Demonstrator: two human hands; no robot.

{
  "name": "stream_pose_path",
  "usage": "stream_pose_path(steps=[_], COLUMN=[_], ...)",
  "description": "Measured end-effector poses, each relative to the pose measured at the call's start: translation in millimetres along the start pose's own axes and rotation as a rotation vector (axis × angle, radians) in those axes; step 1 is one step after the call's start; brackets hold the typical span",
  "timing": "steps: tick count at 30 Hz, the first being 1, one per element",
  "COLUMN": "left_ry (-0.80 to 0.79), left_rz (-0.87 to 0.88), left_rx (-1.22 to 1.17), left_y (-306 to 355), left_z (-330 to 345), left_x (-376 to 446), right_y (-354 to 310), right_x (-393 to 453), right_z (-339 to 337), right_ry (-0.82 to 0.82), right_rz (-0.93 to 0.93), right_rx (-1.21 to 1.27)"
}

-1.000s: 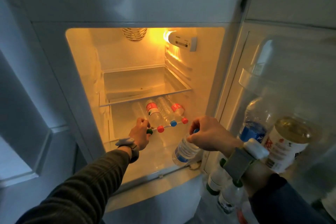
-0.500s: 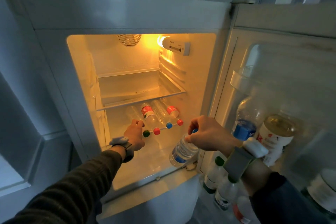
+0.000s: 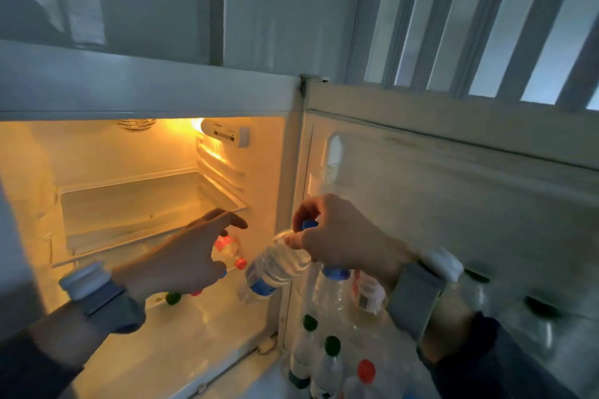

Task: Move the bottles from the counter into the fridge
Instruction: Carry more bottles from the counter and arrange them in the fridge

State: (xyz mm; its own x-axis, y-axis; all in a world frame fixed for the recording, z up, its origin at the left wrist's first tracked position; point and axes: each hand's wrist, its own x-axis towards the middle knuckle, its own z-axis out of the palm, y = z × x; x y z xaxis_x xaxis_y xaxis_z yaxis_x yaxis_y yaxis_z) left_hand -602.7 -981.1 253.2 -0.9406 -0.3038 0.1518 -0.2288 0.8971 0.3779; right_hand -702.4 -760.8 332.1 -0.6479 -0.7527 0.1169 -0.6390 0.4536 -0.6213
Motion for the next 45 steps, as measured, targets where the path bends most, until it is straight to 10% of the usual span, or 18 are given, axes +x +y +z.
stream_pose_path(steps=[7,15,29,45], left_ry=[-0.087,0.192,0.158,-0.017], left_rz=[0.161,0.328,0.538,0.431], left_rx=[-0.008,-0.256,-0.295,-0.174], left_y=[32.6,62.5,120.4,133.0], left_z=[-29.1,-29.0,-63.4,-45.6], left_x=[15.6,36.4,112.5,133.6], right_y=[-13.9,-11.6,38.3,3.9], right_x=[-35.0,-60.6,-72.5,-12.5], right_z=[-54.3,-102.4,-145.4,-175.5], right_ry=[0.178,0.312,0.469,0.750], right_rz=[0.006,0.036,0.246,-0.137], right_rx=[0.128,0.369,-0.084,-0.031])
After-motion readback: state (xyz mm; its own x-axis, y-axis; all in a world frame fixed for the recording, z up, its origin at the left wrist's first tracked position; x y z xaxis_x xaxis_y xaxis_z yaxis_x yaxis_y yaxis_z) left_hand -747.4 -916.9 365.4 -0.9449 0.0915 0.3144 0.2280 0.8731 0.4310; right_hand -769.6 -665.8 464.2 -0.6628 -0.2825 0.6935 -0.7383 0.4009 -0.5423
